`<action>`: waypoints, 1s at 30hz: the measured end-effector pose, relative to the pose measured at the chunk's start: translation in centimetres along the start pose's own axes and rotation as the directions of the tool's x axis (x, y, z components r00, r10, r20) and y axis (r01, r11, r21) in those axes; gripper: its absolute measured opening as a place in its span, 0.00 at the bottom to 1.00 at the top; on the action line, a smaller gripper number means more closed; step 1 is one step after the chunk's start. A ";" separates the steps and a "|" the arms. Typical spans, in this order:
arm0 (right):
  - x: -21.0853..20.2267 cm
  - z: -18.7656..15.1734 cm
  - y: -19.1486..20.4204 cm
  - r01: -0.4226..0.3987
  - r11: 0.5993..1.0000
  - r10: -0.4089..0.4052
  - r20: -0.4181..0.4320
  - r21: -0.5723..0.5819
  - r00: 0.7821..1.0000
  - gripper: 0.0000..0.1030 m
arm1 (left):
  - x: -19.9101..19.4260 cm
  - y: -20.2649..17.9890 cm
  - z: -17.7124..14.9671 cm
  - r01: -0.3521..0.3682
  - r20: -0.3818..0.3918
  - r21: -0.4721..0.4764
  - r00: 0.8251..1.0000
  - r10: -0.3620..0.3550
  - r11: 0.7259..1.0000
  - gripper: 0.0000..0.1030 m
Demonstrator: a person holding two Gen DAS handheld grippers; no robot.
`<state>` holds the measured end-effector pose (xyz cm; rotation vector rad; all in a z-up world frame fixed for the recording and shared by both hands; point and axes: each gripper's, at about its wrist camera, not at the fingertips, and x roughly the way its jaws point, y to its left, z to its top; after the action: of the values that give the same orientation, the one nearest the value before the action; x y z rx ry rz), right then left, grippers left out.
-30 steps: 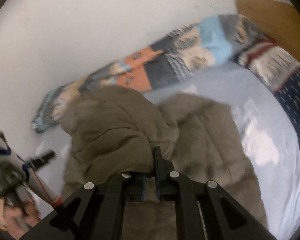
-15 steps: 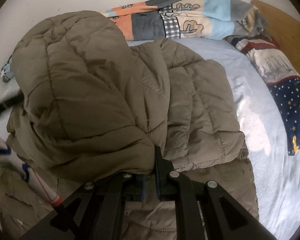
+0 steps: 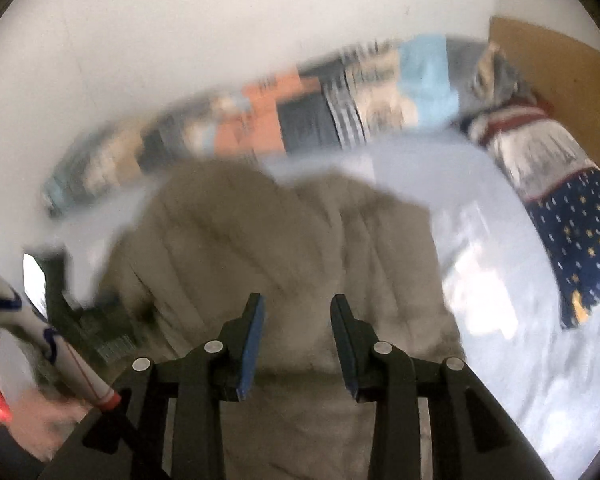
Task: Fold large clothes
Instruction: 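Open the right gripper and press the folded bundle with both grippers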
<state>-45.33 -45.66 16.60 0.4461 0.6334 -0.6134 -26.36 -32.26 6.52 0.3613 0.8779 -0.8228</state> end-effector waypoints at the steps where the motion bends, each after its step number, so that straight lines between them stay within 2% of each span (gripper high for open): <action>1: 0.0 0.3 0.3 -0.028 0.999 0.027 0.042 0.017 0.999 0.48 | -0.5 0.2 0.1 0.004 0.013 -0.009 1.000 -0.004 1.000 0.71; 3: 1.3 0.4 1.0 -0.060 0.998 0.056 0.081 0.036 0.995 0.49 | -1.8 0.5 0.6 0.005 0.055 -0.025 0.998 -0.004 1.000 0.71; 4: 2.8 0.1 1.3 -0.063 0.998 0.061 0.078 0.025 0.995 0.49 | -2.9 0.5 1.0 -0.007 0.104 -0.024 0.995 0.009 1.000 0.71; 7: 7.5 -1.4 1.9 -0.022 1.000 0.022 -0.023 0.021 0.999 0.49 | -5.7 -0.1 2.1 0.014 0.205 -0.001 0.979 -0.014 1.000 0.71; 10: 9.8 -2.6 2.0 0.004 1.000 -0.002 -0.102 0.018 0.995 0.49 | -6.7 -0.8 2.9 0.082 0.239 0.003 0.968 -0.080 0.997 0.71; 15: 10.3 -3.0 2.2 0.011 1.000 -0.010 -0.119 0.010 0.993 0.49 | -3.7 -3.2 4.1 0.138 0.174 0.013 0.975 -0.138 0.990 0.71; 18: 10.5 -3.0 1.7 0.001 0.999 0.004 -0.143 0.037 0.990 0.49 | 0.2 -3.8 4.1 0.073 0.067 0.016 0.995 -0.074 0.997 0.71; 19: 10.5 -3.0 1.4 -0.002 0.999 0.007 -0.147 0.039 0.989 0.49 | 1.3 -3.8 3.8 0.068 0.041 0.018 0.997 -0.068 0.998 0.71; 26: 11.7 -3.7 1.4 0.011 1.000 -0.007 -0.206 0.016 0.978 0.49 | 3.6 -4.5 1.8 0.007 0.047 0.115 0.999 -0.012 0.993 0.71; 30: 12.3 -4.0 1.3 0.008 1.000 -0.007 -0.220 0.004 0.975 0.49 | 2.1 -4.5 1.7 0.003 0.077 0.126 0.997 -0.013 0.992 0.71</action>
<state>-38.25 -47.29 5.86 0.5204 0.8452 -0.5769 -28.16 -37.21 6.03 0.4342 0.7573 -0.8962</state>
